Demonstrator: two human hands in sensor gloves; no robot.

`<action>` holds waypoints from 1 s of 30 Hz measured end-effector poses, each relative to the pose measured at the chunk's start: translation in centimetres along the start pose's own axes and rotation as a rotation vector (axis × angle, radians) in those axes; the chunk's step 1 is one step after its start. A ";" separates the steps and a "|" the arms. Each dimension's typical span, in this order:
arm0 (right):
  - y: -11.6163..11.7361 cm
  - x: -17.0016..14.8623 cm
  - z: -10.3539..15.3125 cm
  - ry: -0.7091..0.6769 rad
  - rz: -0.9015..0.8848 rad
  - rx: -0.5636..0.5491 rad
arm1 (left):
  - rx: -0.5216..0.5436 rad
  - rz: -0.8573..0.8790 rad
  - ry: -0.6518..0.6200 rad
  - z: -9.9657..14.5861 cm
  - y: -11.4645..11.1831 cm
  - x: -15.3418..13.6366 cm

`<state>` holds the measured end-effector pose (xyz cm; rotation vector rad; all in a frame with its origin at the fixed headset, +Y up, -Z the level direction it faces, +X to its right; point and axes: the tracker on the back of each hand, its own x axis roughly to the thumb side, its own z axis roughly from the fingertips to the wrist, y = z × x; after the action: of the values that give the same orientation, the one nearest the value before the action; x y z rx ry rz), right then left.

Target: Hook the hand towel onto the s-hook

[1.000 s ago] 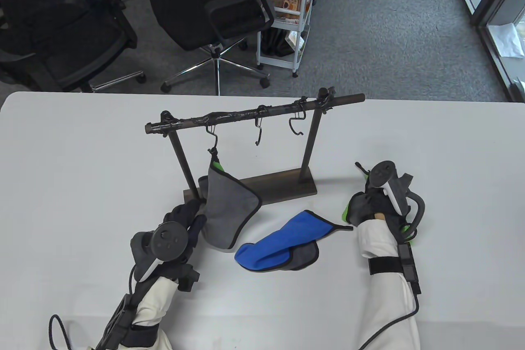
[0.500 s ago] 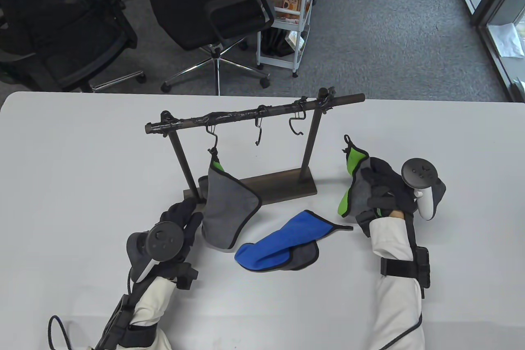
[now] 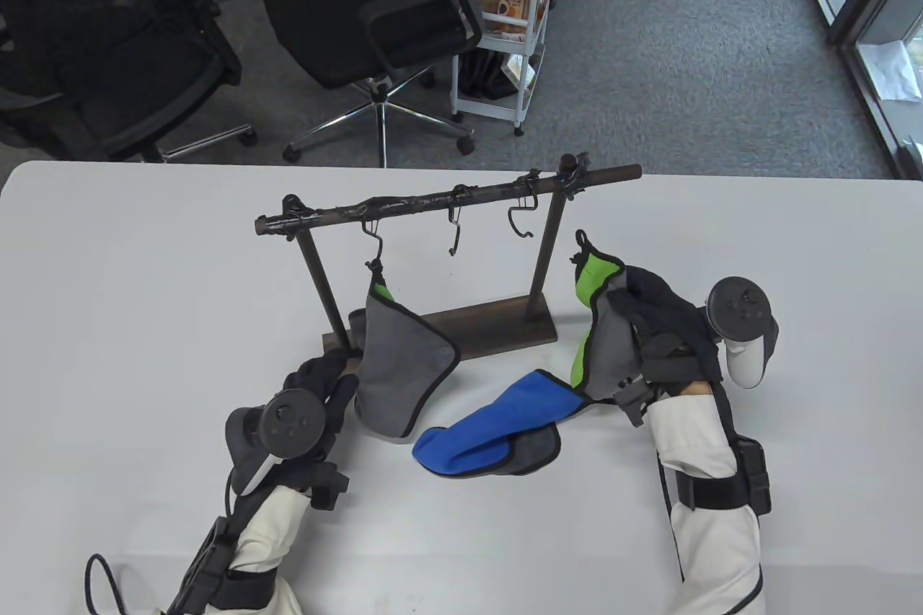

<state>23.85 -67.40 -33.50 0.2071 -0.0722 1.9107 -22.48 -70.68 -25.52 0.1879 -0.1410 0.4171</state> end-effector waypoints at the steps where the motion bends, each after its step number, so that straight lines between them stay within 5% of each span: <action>1: 0.1 0.5 0.1 -0.016 0.000 0.011 | 0.000 -0.001 0.000 0.0 0.0 0.0; 10: 2.0 3.1 0.3 -0.075 0.022 0.075 | -0.004 -0.002 -0.001 0.0 -0.1 0.0; 30: 3.5 3.6 -0.8 -0.051 -0.002 0.110 | -0.012 -0.016 -0.015 0.0 -0.3 0.1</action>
<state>19.28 -65.10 -33.49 0.3307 -0.0010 1.9091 -22.23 -70.90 -25.57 0.1804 -0.1567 0.3987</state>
